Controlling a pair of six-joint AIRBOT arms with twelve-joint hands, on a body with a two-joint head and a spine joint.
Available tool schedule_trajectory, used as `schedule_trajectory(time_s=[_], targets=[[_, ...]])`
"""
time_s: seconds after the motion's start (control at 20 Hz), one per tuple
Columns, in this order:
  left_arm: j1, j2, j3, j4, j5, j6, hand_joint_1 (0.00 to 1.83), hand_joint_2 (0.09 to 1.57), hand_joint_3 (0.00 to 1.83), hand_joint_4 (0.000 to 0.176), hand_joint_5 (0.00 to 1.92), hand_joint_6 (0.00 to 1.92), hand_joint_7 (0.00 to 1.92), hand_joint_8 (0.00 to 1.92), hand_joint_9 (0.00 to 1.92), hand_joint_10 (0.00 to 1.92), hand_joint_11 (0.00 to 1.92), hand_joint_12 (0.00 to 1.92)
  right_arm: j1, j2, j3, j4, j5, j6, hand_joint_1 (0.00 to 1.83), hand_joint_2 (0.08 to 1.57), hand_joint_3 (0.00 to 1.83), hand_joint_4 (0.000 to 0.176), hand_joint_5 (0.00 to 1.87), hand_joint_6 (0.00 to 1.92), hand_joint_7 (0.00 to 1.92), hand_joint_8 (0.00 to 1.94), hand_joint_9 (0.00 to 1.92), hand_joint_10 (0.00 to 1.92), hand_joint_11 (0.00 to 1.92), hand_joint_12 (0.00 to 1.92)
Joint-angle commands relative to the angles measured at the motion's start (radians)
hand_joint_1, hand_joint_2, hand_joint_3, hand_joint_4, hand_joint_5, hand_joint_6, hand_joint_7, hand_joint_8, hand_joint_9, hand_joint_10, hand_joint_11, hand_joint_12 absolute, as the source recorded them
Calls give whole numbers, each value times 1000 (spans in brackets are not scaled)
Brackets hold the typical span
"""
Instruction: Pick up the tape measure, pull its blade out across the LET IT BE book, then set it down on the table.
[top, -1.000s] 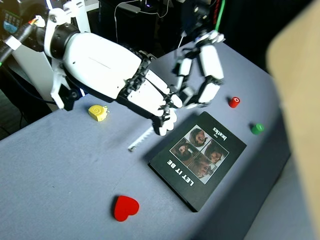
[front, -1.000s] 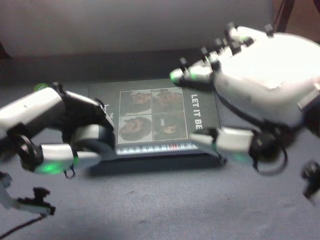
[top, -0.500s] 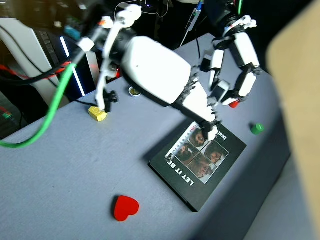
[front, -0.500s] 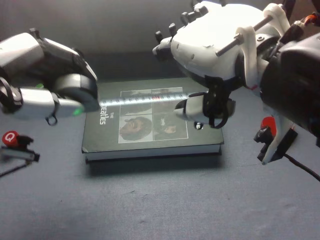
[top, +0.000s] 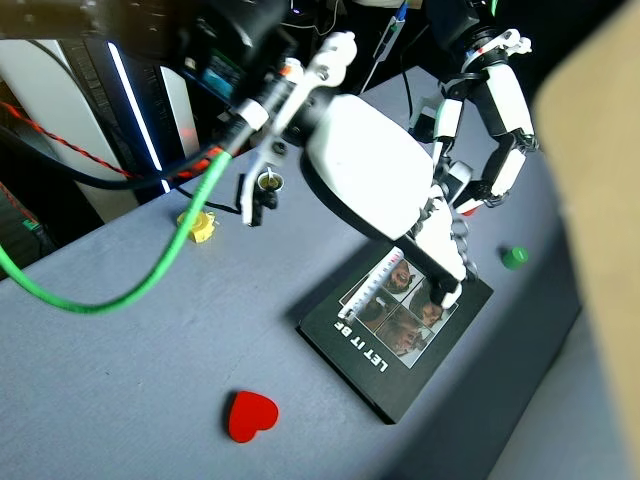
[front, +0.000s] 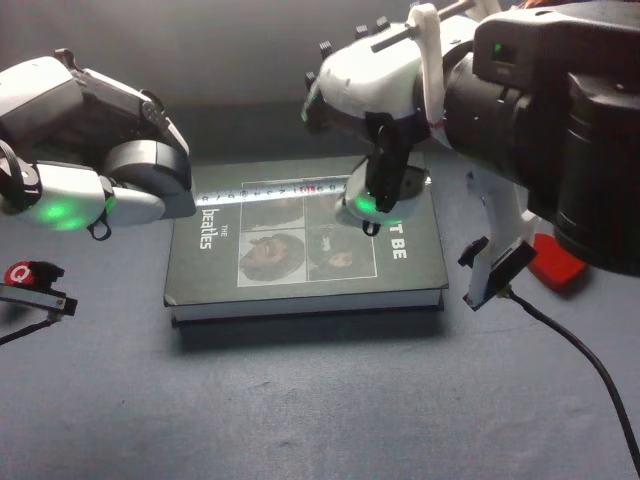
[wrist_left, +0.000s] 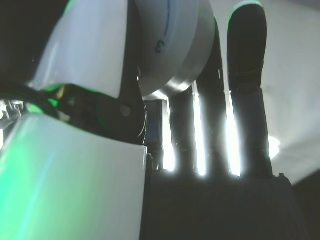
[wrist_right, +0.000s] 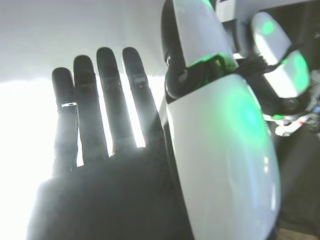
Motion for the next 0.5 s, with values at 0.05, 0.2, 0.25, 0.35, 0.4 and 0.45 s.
schedule_trajectory(time_s=[0.05,0.2,0.25,0.35,0.4,0.45], targets=[[-12,1,1,-13,-129,-12,1377,1119,0,0,984,742,946,1063,896,1338,865,1231,12,-11,16,-82,-18,10,982,1086,4,0,467,15,491,11,456,21,64,881],[-14,0,4,-13,-129,-17,1377,1119,0,0,986,740,947,1062,897,1337,855,1226,9,-34,35,-102,-5,31,985,1088,4,0,472,14,497,11,459,19,87,890],[-14,0,4,-13,-129,-21,1377,1119,0,0,987,739,947,1061,897,1336,852,1225,5,-43,39,-126,0,43,986,1088,3,0,476,14,507,13,473,22,117,900],[-13,0,4,-13,-129,-23,1377,1118,0,0,987,738,947,1061,897,1335,853,1225,0,-54,49,-136,2,54,984,1089,2,0,488,15,538,20,505,30,143,908],[-13,0,4,-11,-128,-26,1377,1119,0,0,991,730,939,1075,901,1331,865,1232,-2,-63,62,-135,5,58,994,1092,3,0,495,14,550,20,524,33,157,912],[-13,0,5,-11,-128,-27,1376,1119,0,0,995,726,932,1083,900,1333,867,1234,-1,-68,69,-135,10,60,997,1094,1,0,526,10,582,10,559,24,183,910]])
